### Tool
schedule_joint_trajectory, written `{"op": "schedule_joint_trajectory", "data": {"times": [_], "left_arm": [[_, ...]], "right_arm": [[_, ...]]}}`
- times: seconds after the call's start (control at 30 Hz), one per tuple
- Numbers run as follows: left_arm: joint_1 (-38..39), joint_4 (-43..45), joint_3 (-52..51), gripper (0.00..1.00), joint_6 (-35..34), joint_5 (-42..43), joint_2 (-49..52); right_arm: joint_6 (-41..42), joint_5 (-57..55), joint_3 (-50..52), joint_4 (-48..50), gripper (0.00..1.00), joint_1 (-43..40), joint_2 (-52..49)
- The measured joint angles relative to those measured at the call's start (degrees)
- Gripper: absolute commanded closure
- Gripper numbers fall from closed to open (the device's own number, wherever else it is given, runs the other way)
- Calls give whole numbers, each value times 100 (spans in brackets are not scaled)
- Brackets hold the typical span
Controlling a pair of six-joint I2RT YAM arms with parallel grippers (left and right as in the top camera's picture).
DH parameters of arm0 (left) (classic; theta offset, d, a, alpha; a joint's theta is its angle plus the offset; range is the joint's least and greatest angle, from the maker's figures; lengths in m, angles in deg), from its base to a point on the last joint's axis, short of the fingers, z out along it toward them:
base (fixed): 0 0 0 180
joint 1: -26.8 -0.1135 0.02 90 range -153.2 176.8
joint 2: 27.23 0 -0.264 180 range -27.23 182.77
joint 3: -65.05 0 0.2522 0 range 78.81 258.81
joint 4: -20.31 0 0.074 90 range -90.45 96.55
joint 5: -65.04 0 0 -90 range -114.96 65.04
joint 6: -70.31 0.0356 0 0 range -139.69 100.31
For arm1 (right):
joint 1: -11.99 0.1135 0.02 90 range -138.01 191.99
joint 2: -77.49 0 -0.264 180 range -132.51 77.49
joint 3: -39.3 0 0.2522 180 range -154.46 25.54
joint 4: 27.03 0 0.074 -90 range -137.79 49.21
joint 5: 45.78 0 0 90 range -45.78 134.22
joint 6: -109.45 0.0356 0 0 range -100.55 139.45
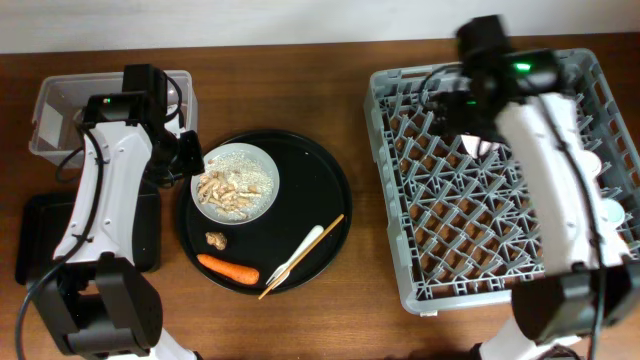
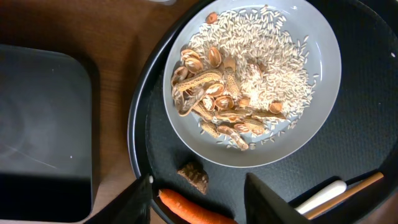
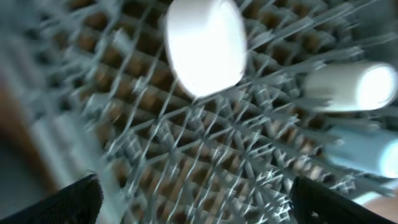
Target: Sort waste into correct bins and load items into the dishwasher rack
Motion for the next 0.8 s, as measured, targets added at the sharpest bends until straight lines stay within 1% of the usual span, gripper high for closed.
{"op": "schedule_joint_trajectory", "data": {"times": [0.07, 0.13, 0.27, 0.37, 0.43, 0.6, 0.8], "left_arm": [[4, 11, 0, 50, -17, 57, 0], [31, 52, 0, 50, -17, 144, 0], [232, 94, 0, 50, -17, 275, 0], [490, 323, -4, 49, -17, 365, 0], [802, 612, -72, 50, -20, 415, 2], [1497, 782, -238, 50, -20, 457, 129], [2245, 907, -385, 50, -22, 319, 647]], "right_arm": [[-481, 944, -2, -315, 1, -186, 50], [-848, 1615, 31, -487, 1, -181, 33], [-1226, 2275, 149, -542, 1, 42, 26], [-1329, 2358, 179, -616, 1, 181, 17], [-1377, 2308, 179, -767, 1, 197, 17], [-1399, 2157, 181, -988, 1, 46, 17], [-1399, 2065, 188, -990, 1, -125, 17]]}}
